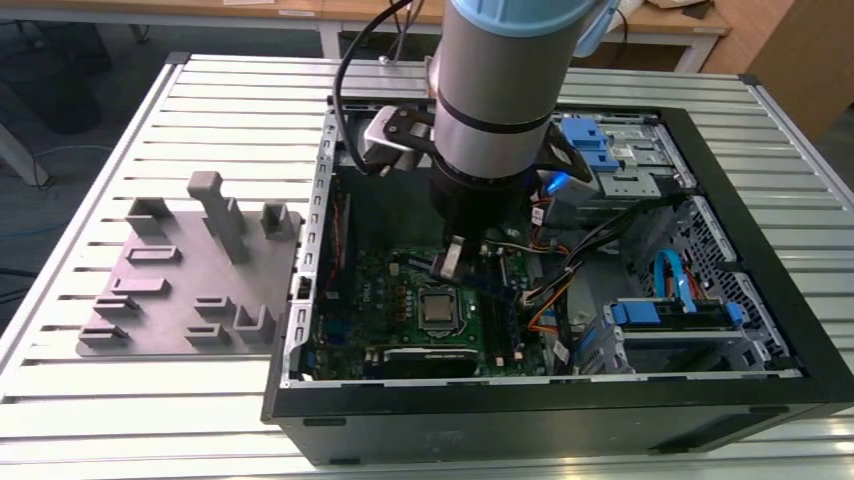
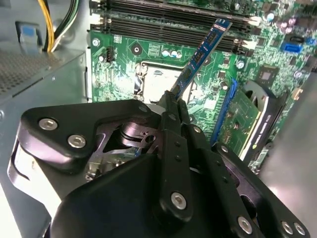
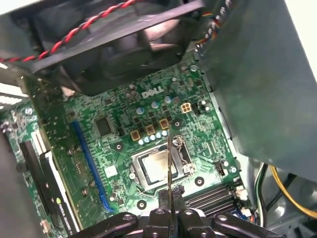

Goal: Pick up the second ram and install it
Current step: 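Insert the second ram into the second slot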

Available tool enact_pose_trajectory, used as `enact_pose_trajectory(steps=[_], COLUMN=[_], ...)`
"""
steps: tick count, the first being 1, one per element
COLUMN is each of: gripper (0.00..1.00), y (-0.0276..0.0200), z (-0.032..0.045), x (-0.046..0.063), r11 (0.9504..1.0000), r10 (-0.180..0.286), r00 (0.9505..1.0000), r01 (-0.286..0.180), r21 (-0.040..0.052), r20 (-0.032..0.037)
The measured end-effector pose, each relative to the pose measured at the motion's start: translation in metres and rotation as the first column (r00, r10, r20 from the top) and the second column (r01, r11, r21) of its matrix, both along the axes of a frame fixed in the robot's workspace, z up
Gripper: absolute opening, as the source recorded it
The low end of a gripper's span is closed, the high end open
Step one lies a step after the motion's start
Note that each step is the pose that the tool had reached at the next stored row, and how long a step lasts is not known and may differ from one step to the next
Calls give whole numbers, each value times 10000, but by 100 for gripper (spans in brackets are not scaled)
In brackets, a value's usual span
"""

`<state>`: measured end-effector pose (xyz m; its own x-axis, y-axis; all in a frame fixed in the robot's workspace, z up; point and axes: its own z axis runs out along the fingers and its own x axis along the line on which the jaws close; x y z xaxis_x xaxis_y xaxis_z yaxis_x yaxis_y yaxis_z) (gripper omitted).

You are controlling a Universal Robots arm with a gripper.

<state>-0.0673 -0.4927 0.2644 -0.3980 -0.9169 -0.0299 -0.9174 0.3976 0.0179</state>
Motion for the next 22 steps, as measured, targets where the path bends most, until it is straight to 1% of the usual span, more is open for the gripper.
enact_pose_trajectory(steps=[5,7,11,14,17,22], gripper=[11,11,11,11,11,11], y=[0,0,0,0,0,0], z=[0,-1,-1,-2,-2,-2], x=[0,0,0,0,0,0], r11=[9980,9962,9911,9861,9798,9671], r10=[-637,-869,-1331,-1663,-2000,-2543], r00=[9980,9962,9911,9861,9798,9671], r01=[637,869,1331,1663,2000,2543], r21=[0,1,0,0,0,0], r20=[0,0,0,0,0,0])
